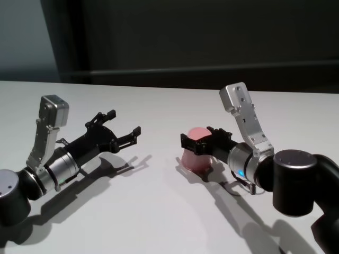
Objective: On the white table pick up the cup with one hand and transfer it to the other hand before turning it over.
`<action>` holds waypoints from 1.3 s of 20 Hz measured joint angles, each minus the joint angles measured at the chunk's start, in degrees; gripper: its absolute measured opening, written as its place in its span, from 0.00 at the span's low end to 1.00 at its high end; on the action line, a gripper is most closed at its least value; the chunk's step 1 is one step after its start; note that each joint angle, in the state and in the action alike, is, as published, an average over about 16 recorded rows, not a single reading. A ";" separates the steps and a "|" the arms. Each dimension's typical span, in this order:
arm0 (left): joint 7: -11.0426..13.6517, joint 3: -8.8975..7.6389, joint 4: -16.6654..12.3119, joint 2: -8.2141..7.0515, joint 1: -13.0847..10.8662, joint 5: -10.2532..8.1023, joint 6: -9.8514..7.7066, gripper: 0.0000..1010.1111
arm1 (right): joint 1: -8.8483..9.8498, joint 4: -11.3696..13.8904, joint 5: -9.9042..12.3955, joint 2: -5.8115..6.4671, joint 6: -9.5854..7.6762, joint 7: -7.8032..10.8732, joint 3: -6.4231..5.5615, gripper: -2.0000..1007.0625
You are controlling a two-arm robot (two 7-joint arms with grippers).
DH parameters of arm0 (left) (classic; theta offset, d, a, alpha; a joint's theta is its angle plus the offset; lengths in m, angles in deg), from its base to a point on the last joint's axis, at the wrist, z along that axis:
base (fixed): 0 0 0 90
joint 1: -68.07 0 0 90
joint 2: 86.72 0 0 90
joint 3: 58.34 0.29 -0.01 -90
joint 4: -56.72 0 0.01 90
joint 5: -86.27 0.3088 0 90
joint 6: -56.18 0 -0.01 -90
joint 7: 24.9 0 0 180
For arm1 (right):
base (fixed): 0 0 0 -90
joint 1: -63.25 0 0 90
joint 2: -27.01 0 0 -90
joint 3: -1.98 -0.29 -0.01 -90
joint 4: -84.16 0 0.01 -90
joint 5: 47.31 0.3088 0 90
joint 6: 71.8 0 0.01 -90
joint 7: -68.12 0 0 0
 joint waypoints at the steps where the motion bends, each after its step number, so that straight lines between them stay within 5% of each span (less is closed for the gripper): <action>1: 0.00 0.00 0.00 0.00 0.00 0.00 0.00 0.99 | 0.00 0.01 0.00 0.00 0.01 0.00 0.00 0.84; 11: 0.00 0.00 0.00 0.00 0.00 0.00 0.00 0.99 | 0.00 0.10 0.03 0.04 0.12 -0.04 0.04 0.98; 26: 0.00 0.00 0.00 0.00 0.00 0.00 0.00 0.99 | -0.15 1.27 -1.12 -0.10 0.76 -0.35 -0.50 1.00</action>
